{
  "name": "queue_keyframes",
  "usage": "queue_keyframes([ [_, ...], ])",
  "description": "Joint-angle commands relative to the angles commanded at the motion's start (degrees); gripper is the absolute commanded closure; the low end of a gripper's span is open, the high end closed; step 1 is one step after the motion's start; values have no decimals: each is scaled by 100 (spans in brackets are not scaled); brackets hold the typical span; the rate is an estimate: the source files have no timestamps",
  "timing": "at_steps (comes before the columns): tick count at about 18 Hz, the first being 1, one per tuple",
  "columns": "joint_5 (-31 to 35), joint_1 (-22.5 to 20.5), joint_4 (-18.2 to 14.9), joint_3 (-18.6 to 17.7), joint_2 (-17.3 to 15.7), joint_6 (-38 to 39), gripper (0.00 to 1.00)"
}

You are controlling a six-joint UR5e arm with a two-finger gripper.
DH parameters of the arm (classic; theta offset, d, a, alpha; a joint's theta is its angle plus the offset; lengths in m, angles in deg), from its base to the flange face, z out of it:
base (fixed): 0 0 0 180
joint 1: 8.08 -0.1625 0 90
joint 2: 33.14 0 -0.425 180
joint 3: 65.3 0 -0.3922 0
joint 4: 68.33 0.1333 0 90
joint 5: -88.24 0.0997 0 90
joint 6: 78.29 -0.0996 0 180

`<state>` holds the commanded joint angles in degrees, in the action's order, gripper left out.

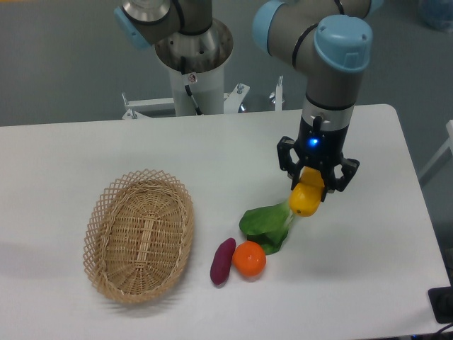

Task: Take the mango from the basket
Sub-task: 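Lift the held mango out of the basket and carry it toward the bok choy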

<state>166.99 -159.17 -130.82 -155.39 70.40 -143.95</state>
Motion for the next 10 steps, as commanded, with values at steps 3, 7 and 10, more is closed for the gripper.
queue_keyframes([
  [3, -9, -9, 17, -26, 0, -9, 45],
  [7, -9, 0, 35, -9, 0, -9, 45],
  [10, -9, -9, 35, 18, 0, -9, 45],
])
